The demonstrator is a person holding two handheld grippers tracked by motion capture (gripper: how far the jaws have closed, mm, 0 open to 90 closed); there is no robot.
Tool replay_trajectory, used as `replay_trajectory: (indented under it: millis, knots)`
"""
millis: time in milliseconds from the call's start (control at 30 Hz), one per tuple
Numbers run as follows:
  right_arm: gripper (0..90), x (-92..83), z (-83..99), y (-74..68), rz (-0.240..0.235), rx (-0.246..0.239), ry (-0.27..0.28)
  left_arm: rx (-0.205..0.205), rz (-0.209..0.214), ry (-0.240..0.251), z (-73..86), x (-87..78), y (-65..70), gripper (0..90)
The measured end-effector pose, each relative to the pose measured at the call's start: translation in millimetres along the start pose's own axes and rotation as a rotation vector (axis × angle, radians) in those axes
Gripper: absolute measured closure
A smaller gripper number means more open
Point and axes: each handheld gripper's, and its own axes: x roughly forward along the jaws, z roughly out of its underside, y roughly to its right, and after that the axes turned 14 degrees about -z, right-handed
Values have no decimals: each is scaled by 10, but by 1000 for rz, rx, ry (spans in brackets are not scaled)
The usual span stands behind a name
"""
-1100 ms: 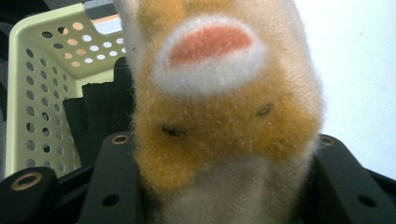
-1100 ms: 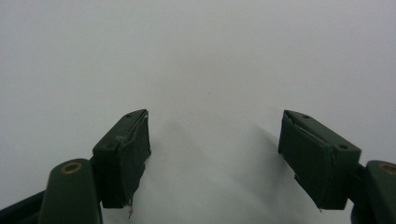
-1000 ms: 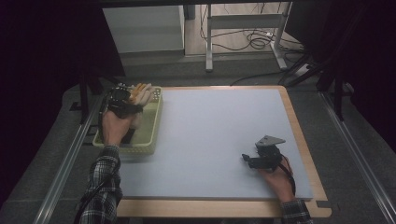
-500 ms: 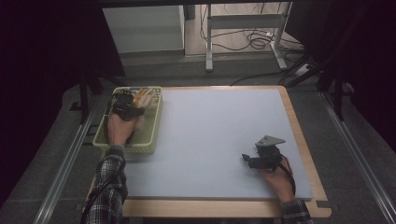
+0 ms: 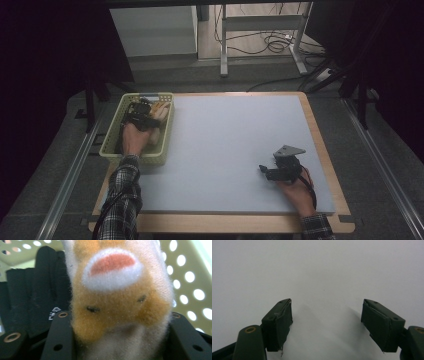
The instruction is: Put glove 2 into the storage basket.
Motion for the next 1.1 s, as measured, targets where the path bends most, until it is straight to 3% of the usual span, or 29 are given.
replay_trajectory:
  millis: [333, 500, 667, 833, 1100]
  knots:
    - [247, 0, 0, 0, 0, 0, 0, 35, -1, -102, -46, 168, 66, 483]
    - [247, 0, 0, 1, 0, 0, 0, 41, 44, -155, -79, 238, 134, 472]
    - [247, 0, 1, -1, 0, -1, 1, 6, 66, -201, -68, 292, 102, 346]
    - [247, 0, 0, 2, -1, 1, 0, -40, 147, -166, -15, 224, -24, 149]
    - [246, 0, 0, -4, 3, -2, 0, -17, 141, -106, -43, -22, -81, 120]
